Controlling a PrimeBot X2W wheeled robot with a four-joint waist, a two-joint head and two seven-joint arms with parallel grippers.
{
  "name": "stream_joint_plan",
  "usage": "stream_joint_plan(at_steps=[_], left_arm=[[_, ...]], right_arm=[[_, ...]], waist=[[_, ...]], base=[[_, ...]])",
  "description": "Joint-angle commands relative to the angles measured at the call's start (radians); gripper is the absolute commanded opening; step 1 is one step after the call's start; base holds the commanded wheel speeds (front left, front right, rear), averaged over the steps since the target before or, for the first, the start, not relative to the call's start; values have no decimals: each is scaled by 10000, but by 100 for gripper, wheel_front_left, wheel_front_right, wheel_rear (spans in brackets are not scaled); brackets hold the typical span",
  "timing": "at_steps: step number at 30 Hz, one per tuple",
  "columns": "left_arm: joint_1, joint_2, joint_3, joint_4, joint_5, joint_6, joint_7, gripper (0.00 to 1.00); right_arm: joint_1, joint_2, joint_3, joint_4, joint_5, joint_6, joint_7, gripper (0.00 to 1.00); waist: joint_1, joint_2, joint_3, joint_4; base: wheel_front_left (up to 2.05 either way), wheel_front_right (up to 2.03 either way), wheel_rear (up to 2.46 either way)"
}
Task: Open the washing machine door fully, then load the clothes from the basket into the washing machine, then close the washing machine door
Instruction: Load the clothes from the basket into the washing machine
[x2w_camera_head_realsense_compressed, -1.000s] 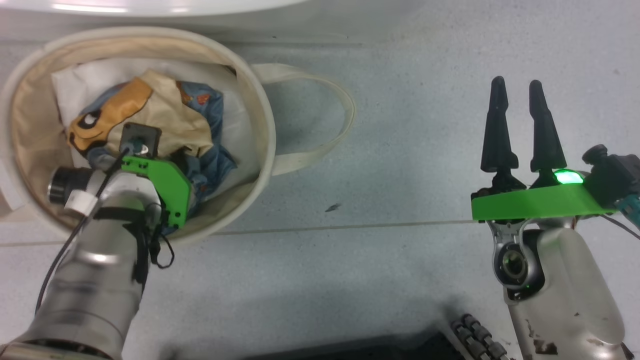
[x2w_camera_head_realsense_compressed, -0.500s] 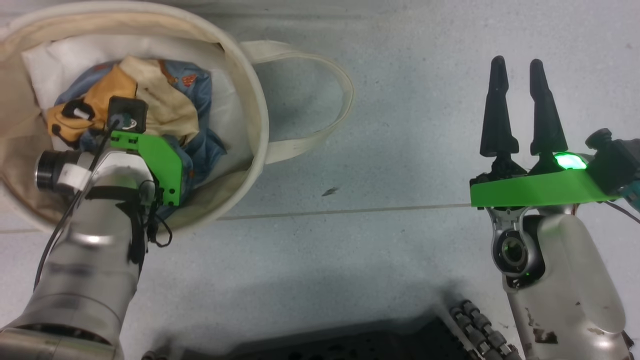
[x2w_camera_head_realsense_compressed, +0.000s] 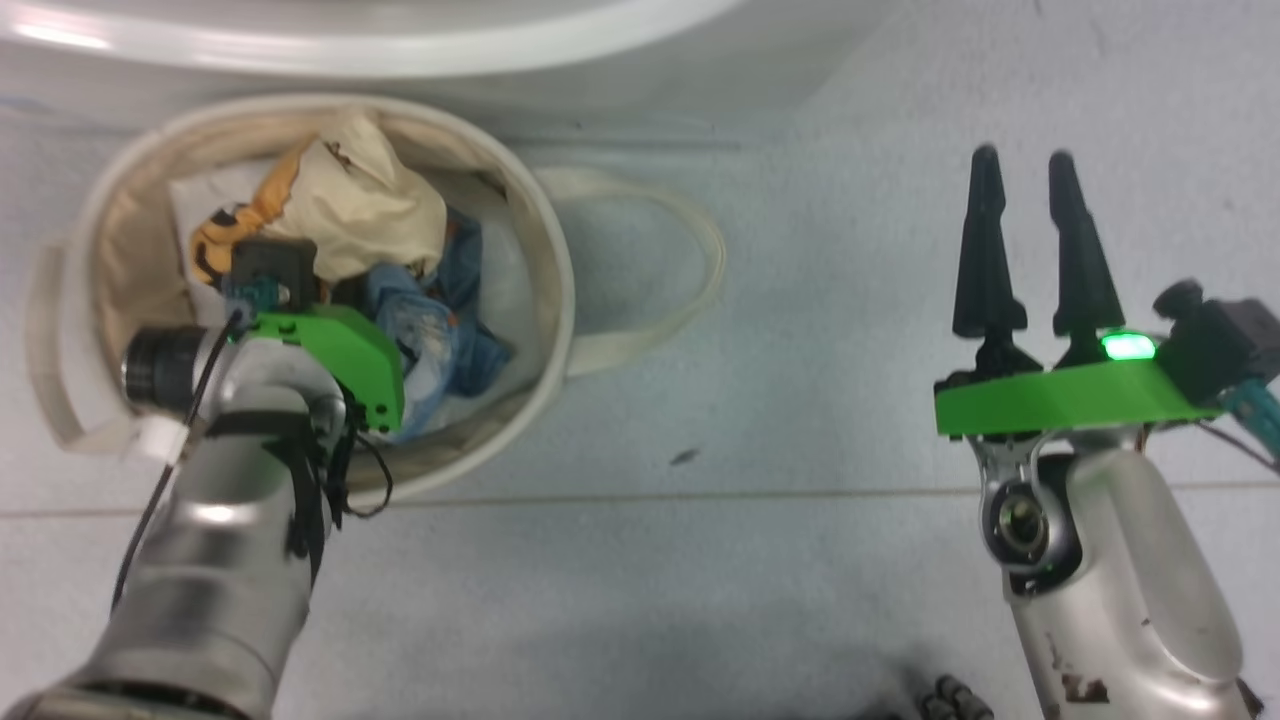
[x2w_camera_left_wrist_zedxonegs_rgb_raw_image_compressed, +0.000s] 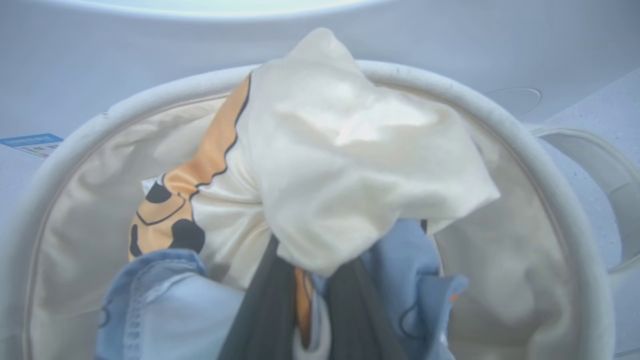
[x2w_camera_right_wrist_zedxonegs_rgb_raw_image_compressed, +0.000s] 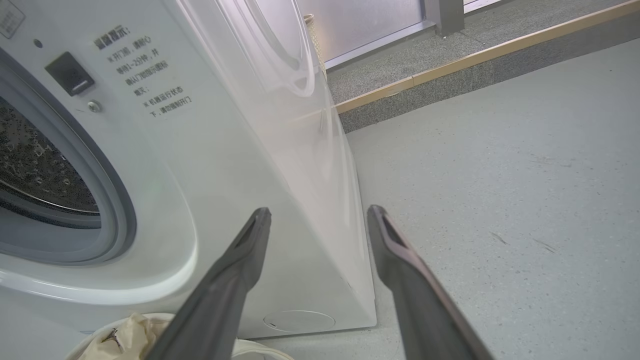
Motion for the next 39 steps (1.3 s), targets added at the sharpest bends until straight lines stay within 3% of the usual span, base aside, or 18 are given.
stream_joint_plan(at_steps=[1, 14, 20, 31, 39], left_arm=[[565, 281, 315, -348, -165, -87, -187, 0], [3995, 132, 1258, -5254, 0, -83, -222, 0], [5569, -133, 1694, -7054, 87, -525, -222, 0], [7464, -319, 2162, -9576, 132, -1034, -223, 0], [8332, -326, 2043, -10945, -190, -935, -223, 0]], right_arm=[[497, 15, 165, -182, 9, 2, -124, 100], [1602, 15, -14, 80, 241, 2, -124, 100], [2229, 15, -209, 123, 277, 2, -124, 100], [2920, 15, -244, 63, 415, 2, -124, 100], [3401, 15, -305, 182, 463, 2, -124, 100]], waist=[[1, -2, -811, 207], [1, -2, -3583, 583], [1, -2, -4645, 691], [1, -2, -5671, 688], [1, -2, -5963, 635]], base=[[0, 0, 0], [0, 0, 0], [0, 0, 0], [0, 0, 0], [0, 0, 0]])
